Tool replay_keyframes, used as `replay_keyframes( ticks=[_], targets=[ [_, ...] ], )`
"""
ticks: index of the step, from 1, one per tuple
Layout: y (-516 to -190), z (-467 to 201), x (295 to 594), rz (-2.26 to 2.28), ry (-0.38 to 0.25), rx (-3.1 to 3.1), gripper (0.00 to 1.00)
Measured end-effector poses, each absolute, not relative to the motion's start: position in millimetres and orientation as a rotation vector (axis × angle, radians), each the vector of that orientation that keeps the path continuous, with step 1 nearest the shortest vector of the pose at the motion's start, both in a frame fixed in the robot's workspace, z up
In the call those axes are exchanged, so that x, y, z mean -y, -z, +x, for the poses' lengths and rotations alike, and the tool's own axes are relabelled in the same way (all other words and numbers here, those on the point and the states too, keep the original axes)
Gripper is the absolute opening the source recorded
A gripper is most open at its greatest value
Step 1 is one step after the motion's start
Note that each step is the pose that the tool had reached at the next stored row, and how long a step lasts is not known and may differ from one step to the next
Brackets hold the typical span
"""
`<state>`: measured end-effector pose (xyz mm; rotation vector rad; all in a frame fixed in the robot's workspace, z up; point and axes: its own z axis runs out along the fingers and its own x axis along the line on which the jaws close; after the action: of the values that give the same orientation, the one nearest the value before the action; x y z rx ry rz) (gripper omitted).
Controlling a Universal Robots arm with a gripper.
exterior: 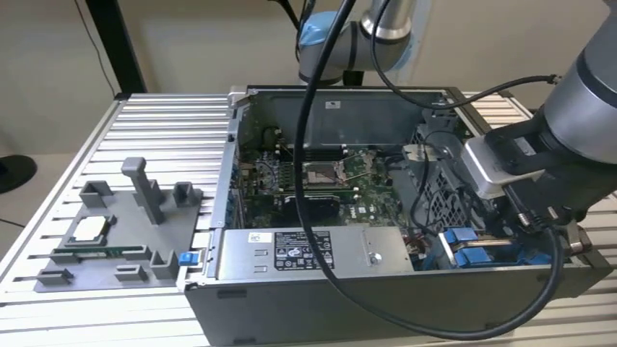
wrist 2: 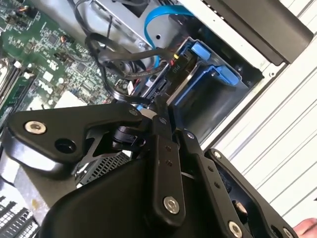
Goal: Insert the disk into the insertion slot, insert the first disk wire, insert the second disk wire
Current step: 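Insert the second disk wire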
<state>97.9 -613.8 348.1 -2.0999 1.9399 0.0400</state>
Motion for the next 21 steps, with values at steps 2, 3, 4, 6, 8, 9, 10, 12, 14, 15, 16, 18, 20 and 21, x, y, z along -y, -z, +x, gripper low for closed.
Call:
replay_keyframes(
  ticks=[2,3,4,6,8,9,10,12,14,15,16,18,20,21],
  targets=[
    [-346,98,614,-2.079,-0.033,-1.96,0.0],
    [-346,98,614,-2.07,-0.03,-1.967,0.0],
    [-345,98,613,-2.062,-0.026,-1.974,0.0],
    [-345,98,613,-2.047,-0.02,-1.986,0.0],
    [-344,98,611,-2.037,-0.014,-1.991,0.0],
    [-344,98,610,-2.036,-0.012,-1.992,0.0],
    [-344,98,607,-2.034,-0.011,-1.991,0.0],
    [-344,98,603,-2.034,-0.009,-1.991,0.0],
    [-343,98,601,-2.034,-0.009,-1.99,0.0],
    [-343,98,600,-2.034,-0.008,-1.99,0.0],
    [-343,99,600,-2.033,-0.008,-1.99,0.0],
    [-342,100,600,-2.033,-0.008,-1.99,0.0],
    [-342,102,600,-2.033,-0.008,-1.99,0.0],
    [-342,103,600,-2.033,-0.008,-1.99,0.0]
  ],
)
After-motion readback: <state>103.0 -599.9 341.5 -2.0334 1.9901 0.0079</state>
